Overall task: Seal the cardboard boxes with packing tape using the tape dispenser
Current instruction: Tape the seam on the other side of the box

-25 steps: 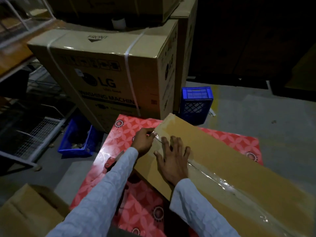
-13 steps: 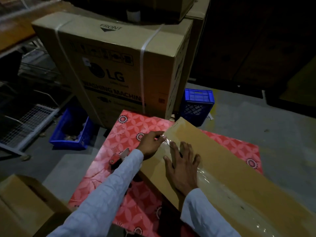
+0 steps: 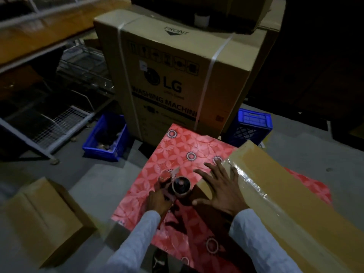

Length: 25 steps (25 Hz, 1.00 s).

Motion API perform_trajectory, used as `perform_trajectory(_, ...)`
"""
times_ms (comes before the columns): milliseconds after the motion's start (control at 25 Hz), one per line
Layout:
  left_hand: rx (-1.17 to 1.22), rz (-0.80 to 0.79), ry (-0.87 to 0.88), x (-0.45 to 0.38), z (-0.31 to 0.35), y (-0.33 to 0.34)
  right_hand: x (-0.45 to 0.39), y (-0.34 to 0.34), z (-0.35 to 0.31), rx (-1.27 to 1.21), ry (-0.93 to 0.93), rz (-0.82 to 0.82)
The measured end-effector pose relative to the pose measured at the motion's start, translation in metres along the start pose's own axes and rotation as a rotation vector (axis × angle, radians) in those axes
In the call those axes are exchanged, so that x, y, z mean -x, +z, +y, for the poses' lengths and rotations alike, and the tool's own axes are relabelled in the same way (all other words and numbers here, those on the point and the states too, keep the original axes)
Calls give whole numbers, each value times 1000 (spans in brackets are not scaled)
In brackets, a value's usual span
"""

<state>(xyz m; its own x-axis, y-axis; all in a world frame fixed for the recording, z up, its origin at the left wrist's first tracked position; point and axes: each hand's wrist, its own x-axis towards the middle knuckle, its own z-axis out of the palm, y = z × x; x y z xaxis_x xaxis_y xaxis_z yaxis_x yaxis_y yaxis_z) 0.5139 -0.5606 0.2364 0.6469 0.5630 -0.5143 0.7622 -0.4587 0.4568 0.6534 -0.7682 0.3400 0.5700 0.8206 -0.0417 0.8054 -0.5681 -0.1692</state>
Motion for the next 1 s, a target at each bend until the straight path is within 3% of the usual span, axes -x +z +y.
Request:
perform_trajectory(80, -114, -74, -95, -5, -20, 17, -2, 4, 1, 44, -30, 4)
perform_trajectory(240, -28, -121, -85, -10, -17, 26, -3, 11, -5, 9, -48, 54)
perform_trajectory(600, 193, 35, -152, 0, 6, -1, -4, 14, -20, 7, 4, 34)
perform_trajectory(880, 718, 11, -63, 7, 32, -53, 3, 3, -52, -129, -9, 40)
perform_trajectory(1000, 877, -69, -20, 18, 54, -79, 9, 8, -70, -170, -41, 23)
